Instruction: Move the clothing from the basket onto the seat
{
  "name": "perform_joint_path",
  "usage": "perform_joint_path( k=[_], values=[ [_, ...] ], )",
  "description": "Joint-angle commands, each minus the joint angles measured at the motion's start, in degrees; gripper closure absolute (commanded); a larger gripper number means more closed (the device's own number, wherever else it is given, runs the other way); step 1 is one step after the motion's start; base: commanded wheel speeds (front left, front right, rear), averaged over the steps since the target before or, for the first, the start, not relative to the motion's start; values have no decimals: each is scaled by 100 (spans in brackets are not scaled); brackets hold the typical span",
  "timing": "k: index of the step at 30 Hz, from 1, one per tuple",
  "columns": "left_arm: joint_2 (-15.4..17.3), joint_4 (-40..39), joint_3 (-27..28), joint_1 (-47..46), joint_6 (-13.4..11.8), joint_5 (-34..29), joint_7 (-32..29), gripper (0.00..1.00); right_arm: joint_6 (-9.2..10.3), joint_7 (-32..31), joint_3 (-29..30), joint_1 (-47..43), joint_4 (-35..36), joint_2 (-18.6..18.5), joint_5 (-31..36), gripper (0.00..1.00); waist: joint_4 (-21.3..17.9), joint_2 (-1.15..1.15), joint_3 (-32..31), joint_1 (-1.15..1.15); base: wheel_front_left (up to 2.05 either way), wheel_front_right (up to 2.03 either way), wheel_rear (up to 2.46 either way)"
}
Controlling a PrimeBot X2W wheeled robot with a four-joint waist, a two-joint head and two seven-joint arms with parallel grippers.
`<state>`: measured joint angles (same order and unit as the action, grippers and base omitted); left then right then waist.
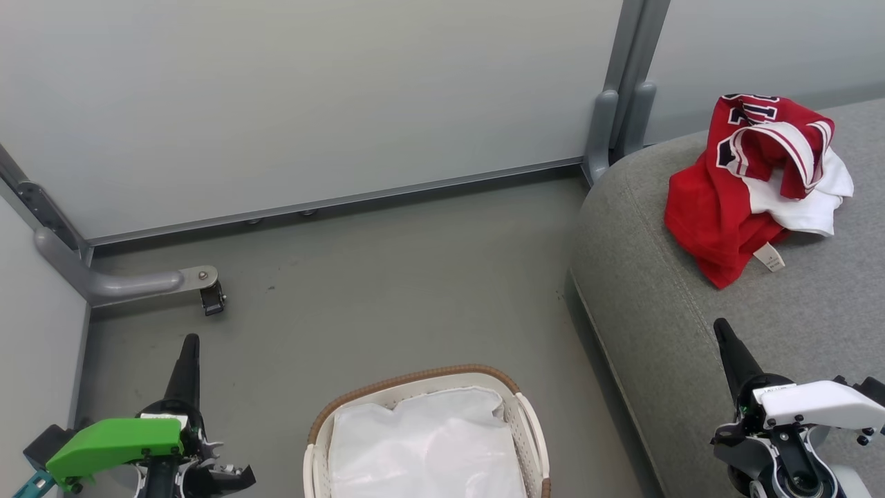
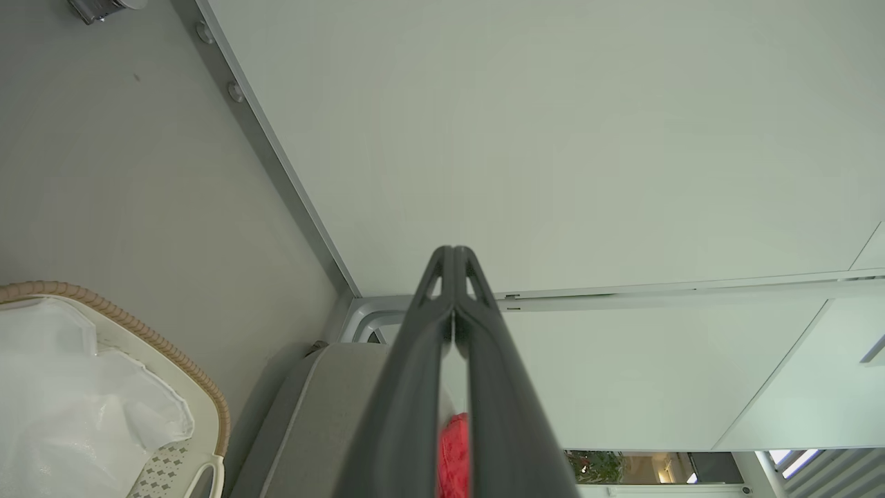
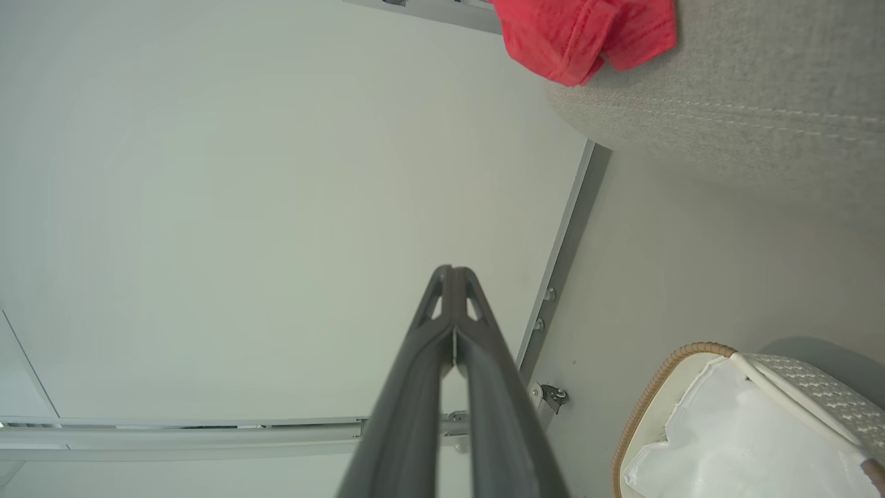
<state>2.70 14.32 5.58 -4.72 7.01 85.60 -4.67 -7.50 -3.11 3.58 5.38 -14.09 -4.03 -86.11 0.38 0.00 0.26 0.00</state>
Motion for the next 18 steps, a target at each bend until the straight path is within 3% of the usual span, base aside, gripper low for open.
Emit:
perform_joint_path(
  k=[1, 18],
  values=[
    [30, -29, 37, -115, 21, 107, -26, 100, 1, -45, 35, 80, 32, -15, -125, 100, -3, 0, -1, 0, 0, 0, 0],
    [32, -35, 110, -193, 66, 696, -200, 100, 1, -243, 157, 99, 23, 1, -774, 100, -37, 0, -8, 0, 0, 0, 0]
  ],
)
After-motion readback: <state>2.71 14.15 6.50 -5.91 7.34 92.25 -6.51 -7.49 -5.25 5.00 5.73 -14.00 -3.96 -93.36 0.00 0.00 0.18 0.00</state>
